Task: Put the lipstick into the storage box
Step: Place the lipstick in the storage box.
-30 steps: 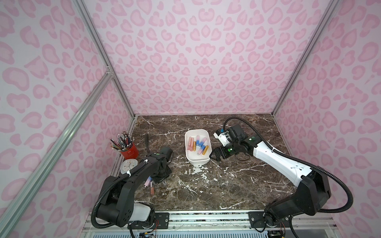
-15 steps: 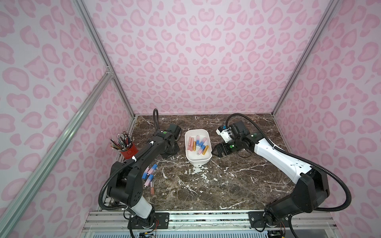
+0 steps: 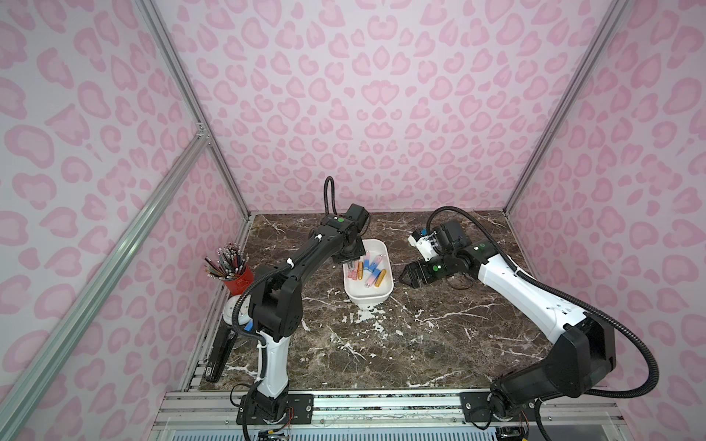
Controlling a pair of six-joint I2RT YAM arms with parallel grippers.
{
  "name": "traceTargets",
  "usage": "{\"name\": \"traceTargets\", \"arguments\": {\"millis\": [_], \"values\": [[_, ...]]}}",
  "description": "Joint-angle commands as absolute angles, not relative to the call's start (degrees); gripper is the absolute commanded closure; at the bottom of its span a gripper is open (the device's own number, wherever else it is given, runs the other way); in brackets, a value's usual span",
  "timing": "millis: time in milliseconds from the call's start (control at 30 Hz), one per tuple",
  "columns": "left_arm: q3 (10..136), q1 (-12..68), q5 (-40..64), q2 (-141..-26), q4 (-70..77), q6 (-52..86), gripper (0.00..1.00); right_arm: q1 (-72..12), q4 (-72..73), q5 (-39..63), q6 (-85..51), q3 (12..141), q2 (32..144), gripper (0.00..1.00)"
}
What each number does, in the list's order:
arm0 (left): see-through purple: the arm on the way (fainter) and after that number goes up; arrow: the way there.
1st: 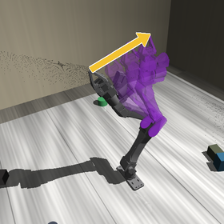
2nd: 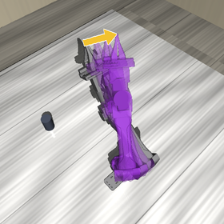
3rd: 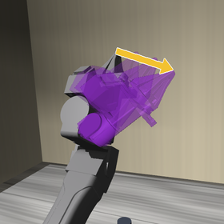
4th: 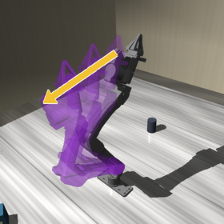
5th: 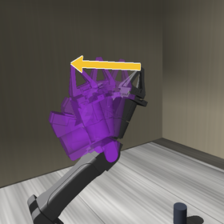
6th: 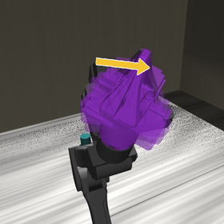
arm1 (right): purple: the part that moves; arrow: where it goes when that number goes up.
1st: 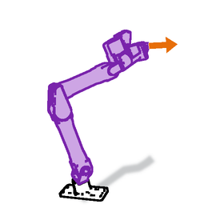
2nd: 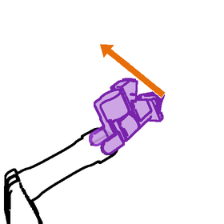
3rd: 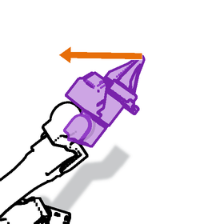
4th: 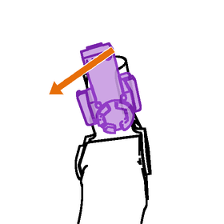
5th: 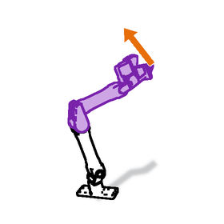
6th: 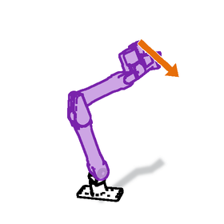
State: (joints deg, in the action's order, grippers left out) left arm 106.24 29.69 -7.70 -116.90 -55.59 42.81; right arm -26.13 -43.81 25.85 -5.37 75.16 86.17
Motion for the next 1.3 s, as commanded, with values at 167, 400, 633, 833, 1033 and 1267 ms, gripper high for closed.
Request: {"name": "traceTargets", "arguments": {"millis": [167,400,633,833,1033,1267], "values": [[113.08,31.32,-1.21,-125.35,-54.74,40.56,0.94,-25.40,-44.73,24.08,-6.15,73.75,85.34,0.01],[114.87,32.26,0.59,-128.38,-55.11,39.38,0.89,-25.32,-44.26,23.90,-6.91,73.48,85.26,0.01],[114.09,32.43,0.80,-129.56,-54.94,38.35,0.86,-25.27,-43.89,23.91,-7.21,73.55,85.55,0.01],[113.82,32.44,0.70,-128.40,-54.65,37.82,0.58,-25.27,-44.02,24.00,-7.29,73.42,85.35,0.01],[111.97,32.43,-0.91,-124.61,-55.10,37.27,0.52,-25.31,-43.67,24.26,-7.47,72.68,84.45,0.01],[89.52,30.94,-7.14,-106.96,-52.67,39.91,0.52,-25.88,-42.42,26.11,-7.43,72.52,84.51,0.01]]}}
